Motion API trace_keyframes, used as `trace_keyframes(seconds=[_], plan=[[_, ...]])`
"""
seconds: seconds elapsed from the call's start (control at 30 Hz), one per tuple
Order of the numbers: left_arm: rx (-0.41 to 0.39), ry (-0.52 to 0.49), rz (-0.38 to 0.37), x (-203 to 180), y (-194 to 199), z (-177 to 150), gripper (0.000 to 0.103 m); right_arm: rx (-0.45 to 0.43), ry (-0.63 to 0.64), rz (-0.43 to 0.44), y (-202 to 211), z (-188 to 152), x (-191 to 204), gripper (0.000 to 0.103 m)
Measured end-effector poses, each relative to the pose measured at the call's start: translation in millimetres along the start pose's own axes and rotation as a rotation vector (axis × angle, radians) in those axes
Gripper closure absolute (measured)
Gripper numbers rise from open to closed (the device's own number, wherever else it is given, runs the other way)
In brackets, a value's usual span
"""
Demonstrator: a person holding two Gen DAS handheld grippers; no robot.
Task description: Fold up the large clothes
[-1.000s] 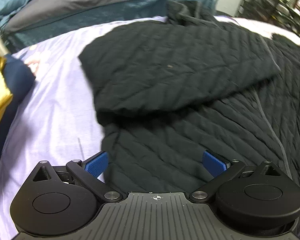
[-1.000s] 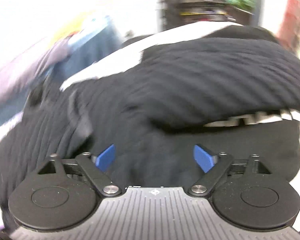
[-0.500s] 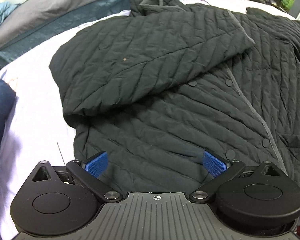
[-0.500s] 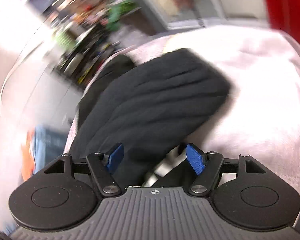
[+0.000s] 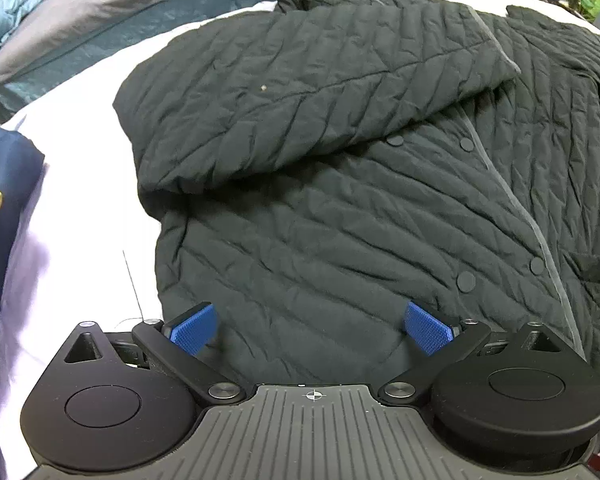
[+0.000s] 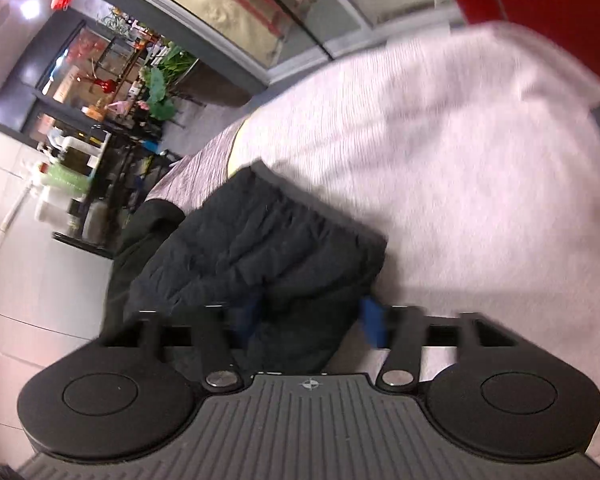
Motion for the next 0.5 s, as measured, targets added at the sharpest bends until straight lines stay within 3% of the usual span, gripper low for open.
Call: trace_keyframes(seconds=[0.1,0.3,0.43,0.5], plan=[[-0.006,-0.017,-0.009,1,-3,2,0.000,-0.003,0.031,0.037,1,8,7,0.085],[-0.042,0.026,-0.044,5,-6,17,0.000,-0.062,0.152,0.048,22,20,39,0.092],[-0.047,0.035,-0.064,6,-7,18,0.000,-0.141,0.388,0.123,51,16,96,0.093],[-0.047,0.040,-0.067,8,-7,16,0.000,-0.147,0.531,0.220,68,-2,135,0.094]])
Point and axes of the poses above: each gripper's, at about its wrist camera, not at the fingertips, and y roughly against the way its jaws point, x to its left, z to its top, the point moved 4 cm from there along -y, roughly the way its jaws point, and after that the axes turned 14 degrees about -x, right-handed, at the moved point
